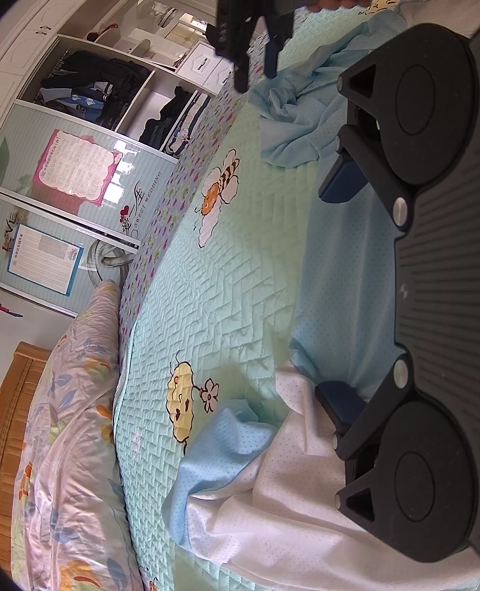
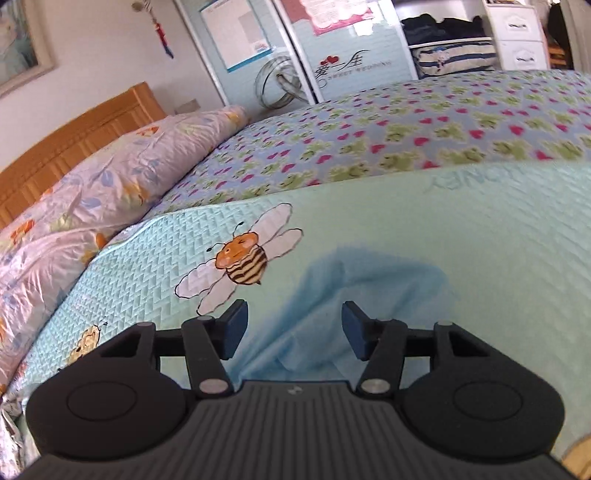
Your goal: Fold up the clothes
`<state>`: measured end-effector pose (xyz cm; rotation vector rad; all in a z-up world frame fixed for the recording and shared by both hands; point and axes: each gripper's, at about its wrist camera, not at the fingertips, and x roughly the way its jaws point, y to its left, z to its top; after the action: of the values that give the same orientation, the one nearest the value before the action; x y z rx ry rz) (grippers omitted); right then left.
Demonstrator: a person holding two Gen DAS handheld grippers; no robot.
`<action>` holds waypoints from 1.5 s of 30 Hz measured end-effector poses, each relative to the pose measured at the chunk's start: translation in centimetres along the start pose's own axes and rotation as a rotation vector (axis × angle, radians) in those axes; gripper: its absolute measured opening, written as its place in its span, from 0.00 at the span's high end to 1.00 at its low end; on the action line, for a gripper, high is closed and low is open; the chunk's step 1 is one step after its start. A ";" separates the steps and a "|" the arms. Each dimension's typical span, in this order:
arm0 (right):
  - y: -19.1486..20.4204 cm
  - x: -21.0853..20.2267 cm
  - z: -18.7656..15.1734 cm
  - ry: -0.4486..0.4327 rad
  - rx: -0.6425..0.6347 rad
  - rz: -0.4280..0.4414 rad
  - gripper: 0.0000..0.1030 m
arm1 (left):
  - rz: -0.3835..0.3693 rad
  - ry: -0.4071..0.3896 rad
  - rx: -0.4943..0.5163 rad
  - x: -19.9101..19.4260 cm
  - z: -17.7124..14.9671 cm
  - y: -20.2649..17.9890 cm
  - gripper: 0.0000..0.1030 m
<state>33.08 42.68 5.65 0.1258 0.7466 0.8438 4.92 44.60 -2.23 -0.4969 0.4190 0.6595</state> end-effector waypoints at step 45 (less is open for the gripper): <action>0.8 3.6 0.1 0.071 -0.443 -0.296 0.99 | -0.003 0.001 -0.008 0.2 0.1 0.5 0.00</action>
<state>34.21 45.82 4.04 -0.4031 0.6092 0.7131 4.73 45.07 -2.36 -0.5053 0.4169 0.6583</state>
